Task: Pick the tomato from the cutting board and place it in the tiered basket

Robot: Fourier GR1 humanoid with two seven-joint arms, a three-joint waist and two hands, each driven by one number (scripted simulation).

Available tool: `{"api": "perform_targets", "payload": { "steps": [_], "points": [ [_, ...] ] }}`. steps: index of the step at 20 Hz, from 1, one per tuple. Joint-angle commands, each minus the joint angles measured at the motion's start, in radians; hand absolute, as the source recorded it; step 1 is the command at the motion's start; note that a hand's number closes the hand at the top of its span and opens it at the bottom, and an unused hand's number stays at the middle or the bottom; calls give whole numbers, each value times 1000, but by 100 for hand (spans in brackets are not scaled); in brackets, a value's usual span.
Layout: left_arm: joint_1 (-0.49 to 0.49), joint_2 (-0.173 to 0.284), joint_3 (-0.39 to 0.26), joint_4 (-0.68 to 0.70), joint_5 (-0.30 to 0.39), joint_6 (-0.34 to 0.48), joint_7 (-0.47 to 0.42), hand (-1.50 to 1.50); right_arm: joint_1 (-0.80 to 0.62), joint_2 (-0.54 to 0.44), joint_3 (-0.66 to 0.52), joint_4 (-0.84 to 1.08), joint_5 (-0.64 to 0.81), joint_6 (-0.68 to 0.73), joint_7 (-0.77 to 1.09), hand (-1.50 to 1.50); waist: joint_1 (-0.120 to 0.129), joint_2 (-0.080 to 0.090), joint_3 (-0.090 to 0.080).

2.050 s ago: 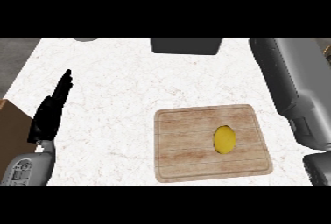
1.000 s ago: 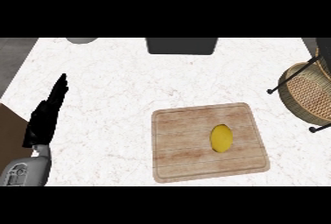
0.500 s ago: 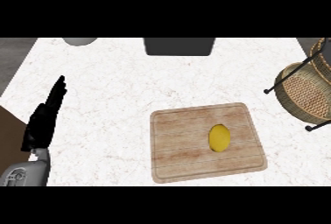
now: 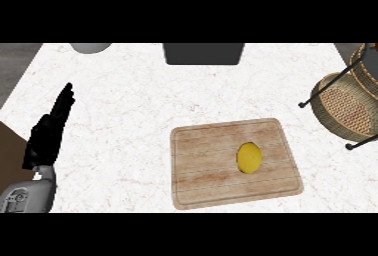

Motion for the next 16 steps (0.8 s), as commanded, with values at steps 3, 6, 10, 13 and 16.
{"api": "perform_targets", "payload": {
  "steps": [3, 6, 10, 13, 16],
  "points": [
    [-7, -13, -15, 4, -15, 8, 6, 0, 93, 30, -43, -21, -75, -33, -13, -150, 4, 20, 14],
    [6, 11, 18, 6, 11, -13, -10, 0, 159, 56, -54, -119, -121, -126, -63, -150, -1, 17, 14],
    [17, -6, 7, 65, -10, 2, -72, 0, 181, 72, -47, -203, -126, -224, -43, -150, 1, 18, 14],
    [-13, -26, -10, 45, -28, 25, -20, 0, 199, 58, -31, -277, -113, -259, -24, -150, -1, 17, 14],
    [39, -10, 6, 20, -1, -7, -42, 0, 290, 50, -18, -454, -109, -207, 46, -150, -11, 12, 13]
  ]
}}
